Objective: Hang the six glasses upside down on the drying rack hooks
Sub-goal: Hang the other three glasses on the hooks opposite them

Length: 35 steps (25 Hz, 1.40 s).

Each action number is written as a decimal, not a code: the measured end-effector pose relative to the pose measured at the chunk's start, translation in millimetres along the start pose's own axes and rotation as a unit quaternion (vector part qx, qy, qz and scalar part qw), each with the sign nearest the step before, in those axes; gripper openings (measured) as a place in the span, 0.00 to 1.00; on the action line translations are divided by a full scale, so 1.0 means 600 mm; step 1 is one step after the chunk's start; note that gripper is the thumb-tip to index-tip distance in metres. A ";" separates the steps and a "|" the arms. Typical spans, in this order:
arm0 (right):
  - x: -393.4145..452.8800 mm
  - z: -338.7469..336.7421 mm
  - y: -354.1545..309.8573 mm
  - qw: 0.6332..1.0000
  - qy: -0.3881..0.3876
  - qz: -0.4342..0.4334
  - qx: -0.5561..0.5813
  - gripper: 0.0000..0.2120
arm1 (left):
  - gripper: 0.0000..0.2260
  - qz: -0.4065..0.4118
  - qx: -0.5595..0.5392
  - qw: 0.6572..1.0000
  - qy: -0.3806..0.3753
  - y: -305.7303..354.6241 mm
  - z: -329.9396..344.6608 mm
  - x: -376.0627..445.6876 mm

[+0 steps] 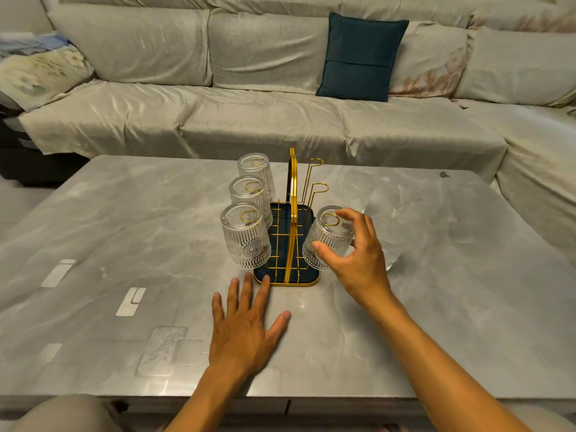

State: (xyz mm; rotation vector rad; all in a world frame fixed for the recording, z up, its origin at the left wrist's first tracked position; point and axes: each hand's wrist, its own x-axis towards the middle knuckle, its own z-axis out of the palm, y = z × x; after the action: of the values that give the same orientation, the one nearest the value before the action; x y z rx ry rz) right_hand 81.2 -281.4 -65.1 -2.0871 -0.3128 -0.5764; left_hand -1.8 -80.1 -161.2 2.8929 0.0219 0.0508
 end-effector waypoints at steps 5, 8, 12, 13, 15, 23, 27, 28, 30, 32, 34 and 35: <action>-0.054 -0.046 0.065 0.981 0.168 0.079 0.050 0.33 | 0.34 0.002 0.003 1.000 0.006 0.000 -0.001 0.001; -0.055 -0.064 0.128 0.950 0.197 0.237 0.059 0.43 | 0.34 0.006 0.005 1.000 0.006 0.000 -0.001 0.000; -0.027 -0.053 0.179 0.963 0.083 0.239 0.090 0.48 | 0.34 0.000 0.020 1.000 -0.005 0.005 -0.001 0.002; -0.021 -0.050 0.185 0.968 0.073 0.224 0.083 0.48 | 0.34 0.002 0.024 1.000 -0.008 0.006 -0.001 0.002; -0.014 -0.047 0.187 0.971 0.067 0.216 0.076 0.46 | 0.33 -0.001 0.026 1.000 -0.012 0.003 -0.002 0.002; 0.050 -0.138 0.109 0.989 0.019 0.142 0.043 0.41 | 0.35 0.012 0.030 0.999 -0.027 -0.009 0.005 0.001; 0.134 -0.173 0.013 0.992 -0.023 0.125 0.008 0.37 | 0.36 0.018 0.030 0.999 -0.025 -0.011 0.001 -0.003; 0.151 -0.175 -0.005 0.992 -0.029 0.123 0.007 0.36 | 0.36 0.016 0.029 0.999 -0.023 -0.011 0.001 -0.003; 0.178 -0.174 -0.031 0.992 -0.019 0.126 0.025 0.36 | 0.36 0.015 0.026 0.999 -0.021 -0.009 0.001 -0.004; 0.196 -0.164 -0.049 0.992 0.002 0.125 0.032 0.38 | 0.36 0.013 0.021 1.000 -0.015 -0.009 0.003 -0.004; 0.208 -0.146 -0.062 0.995 0.013 0.098 -0.001 0.38 | 0.36 0.014 0.020 1.000 -0.009 -0.011 0.007 -0.004; 0.211 -0.135 -0.066 0.997 0.013 0.076 -0.027 0.37 | 0.36 0.013 0.017 1.000 -0.005 -0.012 0.008 -0.004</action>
State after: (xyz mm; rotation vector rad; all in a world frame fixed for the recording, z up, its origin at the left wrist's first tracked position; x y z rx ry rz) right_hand 150.3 -327.7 66.5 -2.1318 -0.1234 -0.5257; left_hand -4.3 -74.6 -167.7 2.9276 -0.0168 0.0411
